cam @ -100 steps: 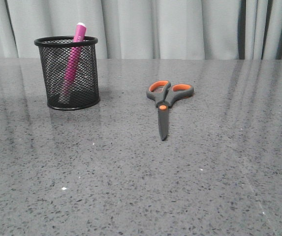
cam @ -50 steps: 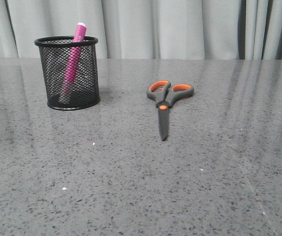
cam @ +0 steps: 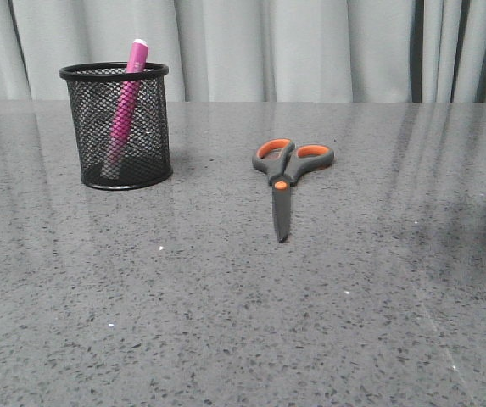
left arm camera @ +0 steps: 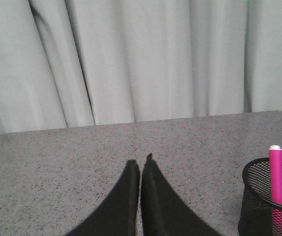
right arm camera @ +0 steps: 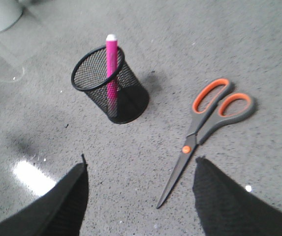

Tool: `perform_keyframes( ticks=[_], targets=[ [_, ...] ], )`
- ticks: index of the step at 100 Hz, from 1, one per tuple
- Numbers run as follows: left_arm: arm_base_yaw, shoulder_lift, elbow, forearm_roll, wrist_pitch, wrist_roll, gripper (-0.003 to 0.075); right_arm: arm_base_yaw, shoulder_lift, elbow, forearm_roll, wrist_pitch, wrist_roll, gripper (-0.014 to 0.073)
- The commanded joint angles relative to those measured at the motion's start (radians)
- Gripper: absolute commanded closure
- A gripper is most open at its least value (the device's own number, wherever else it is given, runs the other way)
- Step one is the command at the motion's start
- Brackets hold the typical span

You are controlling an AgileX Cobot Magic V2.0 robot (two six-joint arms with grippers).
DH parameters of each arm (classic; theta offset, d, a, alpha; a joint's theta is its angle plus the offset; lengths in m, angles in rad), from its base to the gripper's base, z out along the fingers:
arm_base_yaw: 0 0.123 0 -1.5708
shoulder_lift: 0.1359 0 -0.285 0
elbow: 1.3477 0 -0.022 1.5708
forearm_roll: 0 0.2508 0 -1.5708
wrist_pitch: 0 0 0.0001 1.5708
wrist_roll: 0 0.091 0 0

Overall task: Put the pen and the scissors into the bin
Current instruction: 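Move the right gripper toward the orange-handled scissors, then lower the right gripper onto the scissors handles and close it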

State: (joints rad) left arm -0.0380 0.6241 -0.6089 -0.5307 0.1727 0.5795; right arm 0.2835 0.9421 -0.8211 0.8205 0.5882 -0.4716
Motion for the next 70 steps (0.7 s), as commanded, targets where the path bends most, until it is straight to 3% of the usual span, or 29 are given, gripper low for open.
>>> perform_keyframes(
  ticks=[1,18,33,40,47,64,70],
  targets=[
    [0.002,-0.002,-0.026,-0.017,-0.077,-0.013,0.0742,0.01,0.035,-0.037,0.033,-0.065,-0.017,0.0183],
    [0.002,-0.002,-0.026,-0.017,-0.077,-0.013,0.0742,0.01,0.119,-0.039,0.147,-0.071,-0.019,0.0183],
    [0.002,-0.002,-0.026,-0.017,-0.077,-0.013,0.0742,0.012,0.209,-0.079,0.113,0.01,-0.024,0.0183],
    [0.002,-0.002,-0.026,-0.022,-0.077,-0.013,0.0742,0.029,0.265,-0.117,0.059,0.049,0.034,0.0183],
    [0.002,-0.002,-0.026,-0.024,-0.077,-0.013,0.0742,0.07,0.323,-0.169,-0.076,0.059,0.161,0.019],
    [0.002,-0.002,-0.026,-0.028,-0.077,-0.013,0.0742,0.201,0.47,-0.331,-0.611,0.133,0.595,0.0217],
    [0.002,-0.002,-0.026,-0.028,-0.077,-0.013,0.0742,0.225,0.526,-0.385,-0.7,0.181,0.673,0.0217]
  ],
)
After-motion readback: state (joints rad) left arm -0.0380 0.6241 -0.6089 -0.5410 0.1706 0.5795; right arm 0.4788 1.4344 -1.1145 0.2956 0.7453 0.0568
